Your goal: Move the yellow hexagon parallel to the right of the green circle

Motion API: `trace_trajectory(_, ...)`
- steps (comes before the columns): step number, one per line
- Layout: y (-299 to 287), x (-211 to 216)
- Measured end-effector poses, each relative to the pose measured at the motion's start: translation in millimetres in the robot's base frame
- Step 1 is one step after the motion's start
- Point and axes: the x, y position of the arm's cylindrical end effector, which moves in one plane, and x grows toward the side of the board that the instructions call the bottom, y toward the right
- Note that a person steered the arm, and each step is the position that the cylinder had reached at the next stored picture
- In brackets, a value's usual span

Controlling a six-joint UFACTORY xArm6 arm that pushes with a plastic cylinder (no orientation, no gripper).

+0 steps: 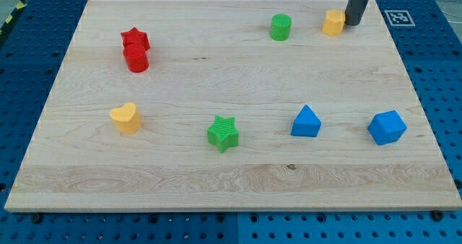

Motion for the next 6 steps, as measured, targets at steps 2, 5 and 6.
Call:
trace_trajectory(2, 2, 0)
trace_trajectory(5, -4, 0)
trace_trajectory(6, -19, -27)
